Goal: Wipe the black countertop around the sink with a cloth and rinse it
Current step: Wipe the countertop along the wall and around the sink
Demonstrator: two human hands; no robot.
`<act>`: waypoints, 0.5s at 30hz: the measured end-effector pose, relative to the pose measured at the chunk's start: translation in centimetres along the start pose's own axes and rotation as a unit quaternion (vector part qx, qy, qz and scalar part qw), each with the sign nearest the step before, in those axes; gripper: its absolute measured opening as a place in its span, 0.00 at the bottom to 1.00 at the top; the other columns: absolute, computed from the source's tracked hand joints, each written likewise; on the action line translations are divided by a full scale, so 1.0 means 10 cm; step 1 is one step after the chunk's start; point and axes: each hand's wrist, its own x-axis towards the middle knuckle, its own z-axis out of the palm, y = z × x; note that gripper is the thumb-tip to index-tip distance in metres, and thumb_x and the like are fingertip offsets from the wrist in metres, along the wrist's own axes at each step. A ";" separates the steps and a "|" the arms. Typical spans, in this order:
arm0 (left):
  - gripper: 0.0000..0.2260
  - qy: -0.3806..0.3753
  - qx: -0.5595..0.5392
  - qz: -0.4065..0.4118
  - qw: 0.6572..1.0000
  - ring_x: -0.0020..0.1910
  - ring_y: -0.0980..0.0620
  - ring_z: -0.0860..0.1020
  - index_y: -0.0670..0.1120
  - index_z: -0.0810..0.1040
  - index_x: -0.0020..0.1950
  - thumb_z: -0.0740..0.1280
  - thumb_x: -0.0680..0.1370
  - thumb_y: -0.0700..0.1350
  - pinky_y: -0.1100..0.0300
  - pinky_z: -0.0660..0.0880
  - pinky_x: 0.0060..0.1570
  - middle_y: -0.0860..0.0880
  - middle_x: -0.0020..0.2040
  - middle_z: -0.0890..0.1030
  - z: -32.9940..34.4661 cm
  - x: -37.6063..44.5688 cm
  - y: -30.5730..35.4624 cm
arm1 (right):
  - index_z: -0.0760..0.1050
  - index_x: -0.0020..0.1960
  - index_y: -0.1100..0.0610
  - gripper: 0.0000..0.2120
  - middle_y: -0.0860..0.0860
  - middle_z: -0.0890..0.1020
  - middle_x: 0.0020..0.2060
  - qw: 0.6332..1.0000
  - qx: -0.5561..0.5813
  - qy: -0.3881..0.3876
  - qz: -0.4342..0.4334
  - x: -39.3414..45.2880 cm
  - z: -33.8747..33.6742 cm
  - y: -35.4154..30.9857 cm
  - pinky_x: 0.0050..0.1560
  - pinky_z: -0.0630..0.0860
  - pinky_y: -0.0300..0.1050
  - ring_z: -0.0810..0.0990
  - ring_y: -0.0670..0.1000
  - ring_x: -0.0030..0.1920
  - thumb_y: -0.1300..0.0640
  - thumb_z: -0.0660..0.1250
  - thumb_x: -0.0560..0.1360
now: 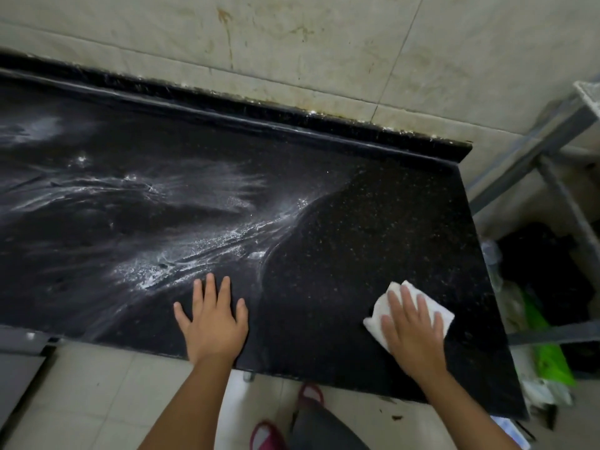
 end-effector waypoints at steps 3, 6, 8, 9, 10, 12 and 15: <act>0.23 0.003 0.004 -0.002 1.000 0.75 0.52 0.40 0.52 0.49 0.75 0.47 0.80 0.54 0.45 0.38 0.70 0.51 0.77 0.45 0.01 0.02 0.00 | 0.42 0.76 0.48 0.26 0.46 0.42 0.76 0.996 0.064 -0.027 0.054 0.52 -0.25 -0.22 0.73 0.43 0.58 0.41 0.52 0.75 0.43 0.40 0.80; 0.24 0.007 0.007 -0.005 1.000 0.75 0.52 0.41 0.52 0.50 0.75 0.45 0.80 0.56 0.45 0.38 0.70 0.51 0.77 0.45 0.03 0.04 0.00 | 0.40 0.76 0.47 0.25 0.46 0.40 0.75 0.997 0.070 -0.025 0.001 1.04 -0.41 -0.65 0.72 0.41 0.58 0.39 0.52 0.75 0.45 0.43 0.81; 0.29 0.020 -0.001 -0.006 1.000 0.75 0.52 0.42 0.52 0.52 0.75 0.38 0.76 0.59 0.44 0.38 0.70 0.51 0.77 0.48 0.04 0.05 0.00 | 0.41 0.76 0.47 0.25 0.45 0.40 0.75 0.997 0.064 -0.030 -0.040 1.36 -0.47 -1.00 0.72 0.41 0.58 0.39 0.53 0.75 0.46 0.43 0.81; 0.33 0.027 -0.008 -0.005 1.000 0.75 0.52 0.44 0.52 0.54 0.75 0.35 0.72 0.61 0.44 0.38 0.70 0.51 0.76 0.49 0.04 0.05 0.00 | 0.41 0.76 0.48 0.25 0.46 0.41 0.76 0.996 0.060 -0.030 -0.063 1.50 -0.49 -1.20 0.72 0.41 0.58 0.40 0.53 0.75 0.46 0.44 0.81; 0.37 0.027 -0.012 -0.003 1.000 0.75 0.52 0.44 0.52 0.55 0.75 0.33 0.69 0.61 0.45 0.37 0.70 0.51 0.76 0.50 0.05 0.05 0.00 | 0.42 0.76 0.48 0.25 0.45 0.41 0.76 0.994 0.059 -0.031 -0.087 1.59 -0.50 -1.41 0.72 0.40 0.59 0.39 0.53 0.75 0.45 0.44 0.81; 0.38 0.035 -0.018 -0.001 0.999 0.74 0.54 0.44 0.52 0.57 0.74 0.33 0.67 0.61 0.45 0.38 0.70 0.51 0.76 0.52 0.09 0.06 -0.01 | 0.43 0.76 0.48 0.26 0.45 0.42 0.76 0.988 0.058 -0.037 -0.138 1.68 -0.48 -1.81 0.71 0.39 0.59 0.39 0.54 0.75 0.45 0.44 0.81; 0.34 0.056 -0.018 0.002 0.998 0.72 0.56 0.48 0.49 0.64 0.72 0.39 0.71 0.60 0.43 0.42 0.69 0.48 0.74 0.59 0.13 0.08 -0.01 | 0.45 0.76 0.47 0.26 0.46 0.43 0.76 0.966 0.039 -0.044 -0.252 1.56 -0.39 -2.18 0.71 0.38 0.58 0.39 0.54 0.75 0.43 0.41 0.80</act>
